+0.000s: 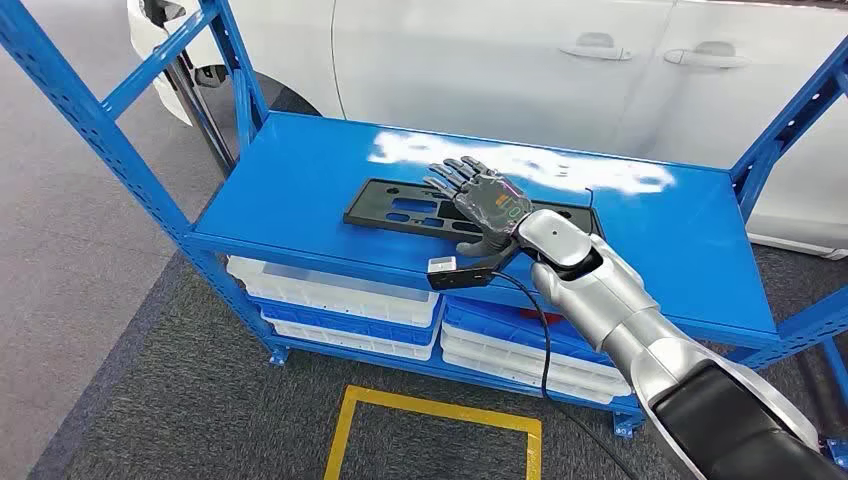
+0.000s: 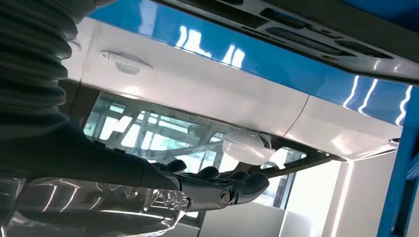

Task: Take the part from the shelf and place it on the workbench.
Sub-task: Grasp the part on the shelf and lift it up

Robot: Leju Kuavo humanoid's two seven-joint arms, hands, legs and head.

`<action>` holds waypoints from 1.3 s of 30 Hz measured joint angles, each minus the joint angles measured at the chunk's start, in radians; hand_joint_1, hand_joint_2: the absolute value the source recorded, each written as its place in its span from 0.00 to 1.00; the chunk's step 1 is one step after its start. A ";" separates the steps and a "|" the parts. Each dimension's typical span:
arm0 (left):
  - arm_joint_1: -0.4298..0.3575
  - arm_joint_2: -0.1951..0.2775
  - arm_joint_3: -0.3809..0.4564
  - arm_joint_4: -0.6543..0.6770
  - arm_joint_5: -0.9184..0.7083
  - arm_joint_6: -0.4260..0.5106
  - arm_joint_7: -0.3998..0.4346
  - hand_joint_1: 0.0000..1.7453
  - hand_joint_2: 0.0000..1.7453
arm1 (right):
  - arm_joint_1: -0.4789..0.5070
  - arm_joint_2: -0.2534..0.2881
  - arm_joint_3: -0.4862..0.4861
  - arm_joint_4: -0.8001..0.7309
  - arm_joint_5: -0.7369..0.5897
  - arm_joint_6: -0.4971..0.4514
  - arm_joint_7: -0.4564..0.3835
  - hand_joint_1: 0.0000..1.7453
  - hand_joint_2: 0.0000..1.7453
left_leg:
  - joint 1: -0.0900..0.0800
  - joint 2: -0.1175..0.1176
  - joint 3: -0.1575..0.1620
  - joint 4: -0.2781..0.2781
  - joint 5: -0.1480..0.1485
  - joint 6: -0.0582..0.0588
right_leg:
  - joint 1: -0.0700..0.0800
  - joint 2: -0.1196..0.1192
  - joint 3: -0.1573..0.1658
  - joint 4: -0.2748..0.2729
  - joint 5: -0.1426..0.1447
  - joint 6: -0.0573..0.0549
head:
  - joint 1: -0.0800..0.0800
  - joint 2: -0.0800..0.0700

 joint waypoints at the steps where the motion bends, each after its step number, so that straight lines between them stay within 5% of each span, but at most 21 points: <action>1: 0.000 0.000 0.000 0.000 0.000 0.000 -0.001 0.00 0.00 | -0.001 0.000 0.001 0.002 0.002 0.001 0.000 0.00 1.00 | -0.001 0.000 0.003 -0.007 -0.001 0.002 | 0.001 0.000 -0.001 0.001 0.000 0.002 | 0.000 0.000; 6: 0.001 0.000 0.000 0.000 0.002 0.004 -0.005 0.00 0.00 | -0.004 0.000 0.010 0.023 0.017 0.004 0.000 0.00 1.00 | 0.000 0.000 0.013 -0.030 0.002 0.025 | -0.001 0.002 -0.004 0.011 -0.013 0.025 | 0.000 0.000; 8: 0.000 0.000 0.000 0.000 0.003 0.005 -0.006 0.00 0.00 | -0.008 0.003 0.012 0.031 0.017 0.004 0.000 0.00 1.00 | 0.004 0.001 0.018 -0.037 0.005 0.032 | -0.004 0.003 -0.041 0.093 -0.061 0.033 | 0.000 0.000; 10: 0.000 0.000 0.000 0.000 0.003 0.005 -0.006 0.00 0.00 | -0.006 0.008 0.016 0.040 0.017 0.004 0.000 0.00 1.00 | 0.004 0.002 0.018 -0.037 0.005 0.035 | -0.010 0.003 -0.110 0.234 -0.121 0.041 | 0.000 0.000; 12: 0.001 0.000 0.000 0.000 0.003 0.005 -0.006 0.00 0.00 | -0.001 0.010 0.018 0.048 0.017 0.005 0.000 0.00 1.00 | 0.004 0.001 0.018 -0.037 0.004 0.035 | -0.015 0.003 -0.147 0.297 -0.124 0.046 | 0.000 0.000; 15: 0.001 0.000 0.000 0.000 0.003 0.005 -0.006 0.00 0.00 | -0.005 0.010 0.019 0.053 0.017 0.004 0.000 0.00 1.00 | 0.004 -0.001 0.020 -0.031 -0.002 0.028 | -0.019 0.000 -0.072 0.122 -0.021 0.043 | 0.000 0.000; 17: 0.001 0.000 0.000 0.000 0.003 0.005 -0.006 0.00 0.00 | -0.010 0.011 0.020 0.056 0.017 0.010 0.000 0.00 1.00 | 0.001 -0.002 0.017 -0.025 -0.007 0.018 | -0.015 -0.002 -0.026 0.018 0.015 0.037 | 0.000 0.000; 22: 0.001 0.000 0.000 0.000 0.010 0.005 -0.006 0.00 0.00 | -0.023 0.010 0.028 0.074 0.017 0.053 -0.013 0.00 1.00 | 0.001 0.001 0.008 -0.002 -0.027 -0.008 | -0.013 -0.003 -0.018 -0.005 0.018 0.011 | 0.000 0.000; 25: 0.004 0.000 0.000 0.000 0.014 0.005 -0.006 0.00 0.00 | -0.035 0.003 0.040 0.092 0.016 0.071 -0.021 0.00 1.00 | 0.004 0.002 -0.070 0.173 -0.118 -0.021 | -0.013 -0.006 -0.014 -0.010 0.019 -0.001 | 0.000 0.000; 27: 0.008 0.000 0.000 0.000 0.015 0.006 -0.006 0.00 0.00 | -0.036 0.001 0.049 0.109 0.016 0.080 -0.025 0.00 1.00 | 0.005 0.002 -0.119 0.268 -0.144 -0.025 | -0.011 -0.006 -0.013 -0.009 0.018 -0.002 | 0.000 0.000; 29: 0.012 0.000 0.000 0.000 0.015 0.006 -0.007 0.00 0.00 | -0.037 0.001 0.056 0.124 0.015 0.086 -0.027 0.00 1.00 | 0.006 0.002 -0.096 0.214 -0.097 -0.024 | -0.010 -0.006 -0.011 -0.007 0.016 0.000 | 0.000 0.000; 32: 0.012 0.000 0.000 0.000 0.016 0.008 -0.008 0.00 0.00 | -0.044 0.000 0.059 0.140 0.011 0.089 -0.022 0.00 1.00 | 0.005 0.001 -0.002 0.017 -0.014 -0.011 | -0.007 -0.005 -0.010 0.000 0.009 0.011 | 0.000 0.000; 36: 0.013 0.000 0.000 0.000 0.019 0.008 -0.008 0.00 0.00 | -0.048 0.000 0.065 0.157 0.012 0.090 -0.002 0.00 1.00 | 0.002 -0.002 0.014 -0.022 -0.008 0.016 | -0.007 -0.005 -0.012 0.003 0.005 0.031 | 0.000 0.000; 39: 0.012 -0.001 0.000 0.000 0.021 0.009 -0.008 0.00 0.00 | -0.054 0.009 0.069 0.172 0.016 0.091 0.011 0.00 1.00 | 0.006 -0.002 0.017 -0.029 -0.002 0.031 | -0.013 -0.003 -0.057 0.107 -0.060 0.044 | 0.000 0.000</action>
